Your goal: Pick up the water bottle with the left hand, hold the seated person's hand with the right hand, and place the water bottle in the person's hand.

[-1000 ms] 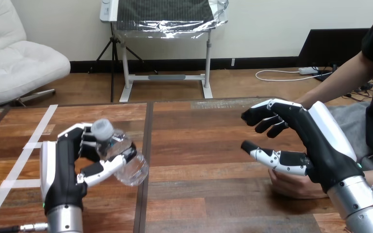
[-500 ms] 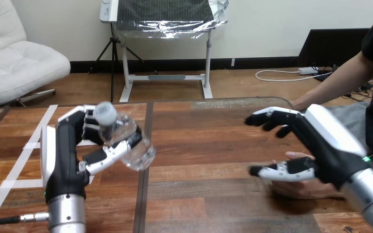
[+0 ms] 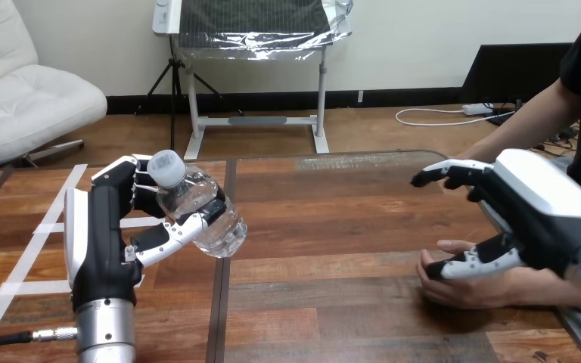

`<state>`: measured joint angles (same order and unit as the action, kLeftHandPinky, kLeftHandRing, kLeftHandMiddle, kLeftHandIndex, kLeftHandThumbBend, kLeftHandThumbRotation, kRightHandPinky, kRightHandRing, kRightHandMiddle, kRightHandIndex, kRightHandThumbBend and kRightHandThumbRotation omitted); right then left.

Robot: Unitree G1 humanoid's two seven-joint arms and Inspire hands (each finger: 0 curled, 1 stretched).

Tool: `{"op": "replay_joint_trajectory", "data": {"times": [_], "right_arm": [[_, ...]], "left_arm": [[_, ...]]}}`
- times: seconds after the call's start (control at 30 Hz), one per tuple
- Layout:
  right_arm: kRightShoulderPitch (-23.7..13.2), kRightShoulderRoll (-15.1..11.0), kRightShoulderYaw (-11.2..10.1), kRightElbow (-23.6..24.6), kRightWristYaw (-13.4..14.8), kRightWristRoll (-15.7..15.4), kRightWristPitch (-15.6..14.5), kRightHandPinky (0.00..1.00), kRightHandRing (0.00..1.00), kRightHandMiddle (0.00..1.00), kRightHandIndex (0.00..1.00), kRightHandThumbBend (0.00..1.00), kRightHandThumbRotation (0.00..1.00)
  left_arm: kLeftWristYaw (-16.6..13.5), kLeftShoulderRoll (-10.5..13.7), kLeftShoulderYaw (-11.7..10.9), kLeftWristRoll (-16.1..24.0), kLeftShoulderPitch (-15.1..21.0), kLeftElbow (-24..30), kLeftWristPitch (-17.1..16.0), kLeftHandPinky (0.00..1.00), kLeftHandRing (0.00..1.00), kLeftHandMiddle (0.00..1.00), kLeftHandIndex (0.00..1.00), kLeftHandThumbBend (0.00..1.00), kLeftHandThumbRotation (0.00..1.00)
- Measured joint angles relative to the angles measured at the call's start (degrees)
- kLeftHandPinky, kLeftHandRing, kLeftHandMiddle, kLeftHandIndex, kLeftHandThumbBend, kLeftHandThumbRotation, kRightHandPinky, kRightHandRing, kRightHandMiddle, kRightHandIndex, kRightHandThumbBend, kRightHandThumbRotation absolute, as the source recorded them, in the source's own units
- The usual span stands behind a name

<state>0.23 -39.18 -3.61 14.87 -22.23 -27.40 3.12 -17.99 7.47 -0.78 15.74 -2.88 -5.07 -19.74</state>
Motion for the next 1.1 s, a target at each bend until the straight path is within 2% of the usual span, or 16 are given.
{"op": "replay_joint_trajectory", "data": {"times": [0.43, 0.87, 1.1], "right_arm": [[-3.0, -5.3, 0.0, -2.0, -5.9, -0.7, -3.3, 0.79, 0.89, 0.91, 0.85, 0.86, 0.0], [-3.8, -8.9, 0.4, -5.3, -9.7, -3.6, -7.4, 0.8, 0.91, 0.92, 0.86, 0.82, 0.02], [-4.2, -10.4, 1.1, -7.4, -11.6, -5.0, -8.4, 0.81, 0.92, 0.93, 0.88, 0.8, 0.08]], "left_arm": [[0.5, -1.0, 0.0, 0.4, -0.5, 0.4, 0.0, 0.41, 0.41, 0.44, 0.49, 0.64, 0.0], [0.7, -1.1, 0.0, 0.6, -1.5, 0.4, 0.0, 0.43, 0.41, 0.44, 0.49, 0.64, 0.0], [0.7, -1.1, -0.1, 0.6, -1.6, 0.4, 0.0, 0.43, 0.41, 0.44, 0.49, 0.64, 0.0]]}}
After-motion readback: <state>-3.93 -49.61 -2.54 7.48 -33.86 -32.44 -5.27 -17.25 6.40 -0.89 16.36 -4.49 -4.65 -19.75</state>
